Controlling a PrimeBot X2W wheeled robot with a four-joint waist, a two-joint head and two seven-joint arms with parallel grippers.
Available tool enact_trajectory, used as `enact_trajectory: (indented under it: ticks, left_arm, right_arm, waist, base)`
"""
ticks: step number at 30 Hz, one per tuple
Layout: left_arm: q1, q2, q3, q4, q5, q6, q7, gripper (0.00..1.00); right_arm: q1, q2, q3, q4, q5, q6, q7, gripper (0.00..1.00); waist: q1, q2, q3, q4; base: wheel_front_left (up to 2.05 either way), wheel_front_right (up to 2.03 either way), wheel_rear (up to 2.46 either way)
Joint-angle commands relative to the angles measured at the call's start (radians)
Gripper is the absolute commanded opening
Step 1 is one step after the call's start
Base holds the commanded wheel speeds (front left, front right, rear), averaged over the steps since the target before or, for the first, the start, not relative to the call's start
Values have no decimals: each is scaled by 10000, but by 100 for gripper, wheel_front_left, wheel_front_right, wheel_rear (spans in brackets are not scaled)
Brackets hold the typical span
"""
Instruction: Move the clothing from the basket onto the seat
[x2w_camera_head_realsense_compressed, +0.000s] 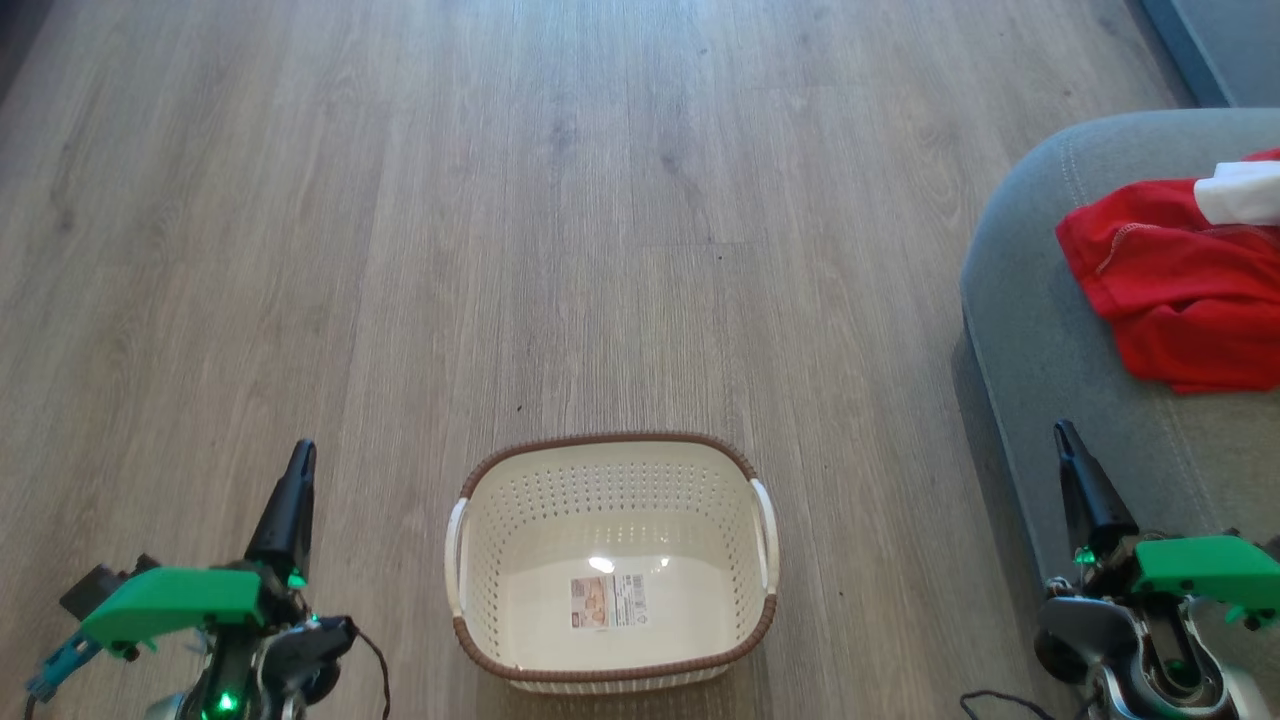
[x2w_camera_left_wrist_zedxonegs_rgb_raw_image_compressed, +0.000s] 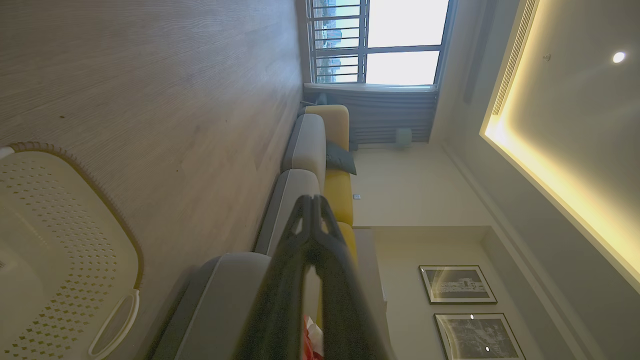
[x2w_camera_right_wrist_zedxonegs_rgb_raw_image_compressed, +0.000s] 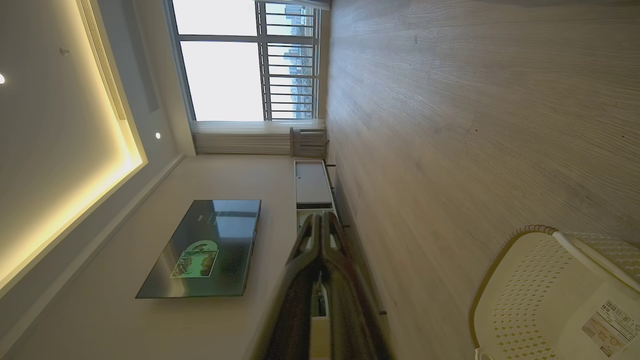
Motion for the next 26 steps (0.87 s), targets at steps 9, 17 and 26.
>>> enact_trajectory:
  ticks: [9, 17, 26]
  left_arm:
    - [-267, 91, 341, -343, -67, -88, 74, 0]
    - [-267, 91, 341, -343, -67, -88, 74, 0]
    - [-267, 91, 340, -343, -67, -88, 74, 0]
  right_arm:
    - [-391, 4, 155, -385, -24, 81, 82, 0]
    - [-391, 7, 150, -385, -27, 81, 85, 0]
    - [-392, 10, 146, -384, -31, 81, 89, 0]
  waist:
    - [0, 0, 0, 0]
    - [0, 0, 0, 0]
    - [0, 0, 0, 0]
  base:
    - [0, 0, 0]
    - [0, 0, 0]
    - [0, 0, 0]
